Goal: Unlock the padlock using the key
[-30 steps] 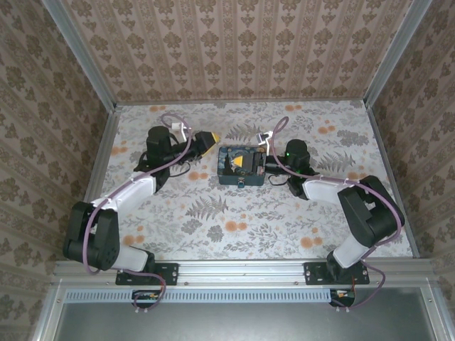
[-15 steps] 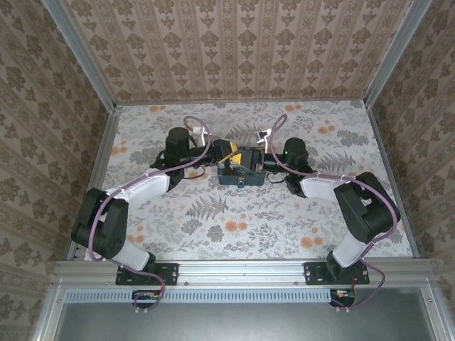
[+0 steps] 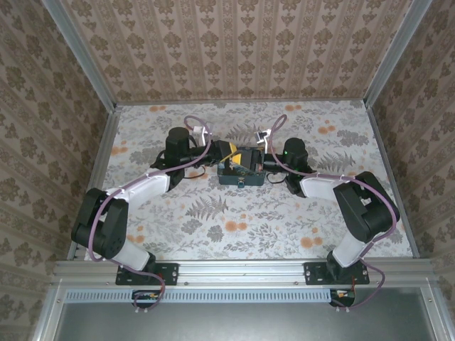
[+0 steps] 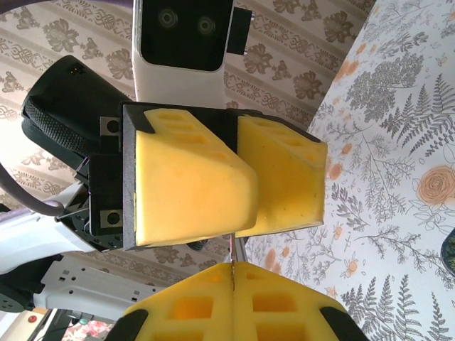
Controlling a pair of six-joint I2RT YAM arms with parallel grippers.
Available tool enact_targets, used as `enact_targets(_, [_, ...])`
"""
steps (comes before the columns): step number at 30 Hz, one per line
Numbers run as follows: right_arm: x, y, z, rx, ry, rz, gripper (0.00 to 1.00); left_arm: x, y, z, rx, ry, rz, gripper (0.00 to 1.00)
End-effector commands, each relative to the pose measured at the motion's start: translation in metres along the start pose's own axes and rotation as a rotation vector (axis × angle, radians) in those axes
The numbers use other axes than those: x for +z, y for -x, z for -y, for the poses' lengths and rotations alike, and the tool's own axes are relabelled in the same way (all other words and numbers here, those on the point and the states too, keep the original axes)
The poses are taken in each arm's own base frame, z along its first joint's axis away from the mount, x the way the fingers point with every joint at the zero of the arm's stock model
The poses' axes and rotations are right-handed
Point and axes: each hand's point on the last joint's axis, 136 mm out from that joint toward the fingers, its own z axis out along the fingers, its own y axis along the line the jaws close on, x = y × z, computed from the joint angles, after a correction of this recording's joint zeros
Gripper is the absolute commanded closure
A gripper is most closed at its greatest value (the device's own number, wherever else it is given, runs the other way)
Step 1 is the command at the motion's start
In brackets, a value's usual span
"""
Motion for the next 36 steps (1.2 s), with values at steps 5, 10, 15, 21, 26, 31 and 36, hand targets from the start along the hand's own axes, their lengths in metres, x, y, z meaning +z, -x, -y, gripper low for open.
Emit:
enact_targets(5, [0.002, 0.007, 0.001, -0.029, 0.003, 0.014, 1.00, 0.000, 0.005, 0.014, 0.050, -0.041, 0.008, 0.82])
enact_targets(10, [0.003, 0.009, 0.002, -0.025, 0.001, 0.020, 1.00, 0.001, 0.003, 0.014, 0.051, -0.043, 0.003, 0.93])
enact_targets(15, [0.001, 0.013, 0.002, -0.022, -0.002, 0.038, 0.94, 0.000, 0.006, 0.014, 0.054, -0.037, 0.018, 1.00])
enact_targets(21, [-0.027, 0.032, 0.008, -0.006, -0.056, 0.168, 0.58, -0.003, 0.022, 0.020, 0.067, -0.019, 0.095, 1.00])
enact_targets(26, [-0.039, 0.052, 0.008, 0.017, -0.074, 0.294, 0.48, -0.004, 0.036, 0.028, 0.062, -0.035, 0.166, 1.00])
enact_targets(31, [-0.043, 0.072, 0.005, 0.048, -0.034, 0.431, 0.45, -0.005, 0.053, 0.029, 0.047, -0.020, 0.282, 1.00])
enact_targets(36, [-0.029, 0.080, -0.003, 0.054, 0.020, 0.459, 0.45, -0.003, 0.060, 0.026, 0.020, -0.008, 0.354, 1.00])
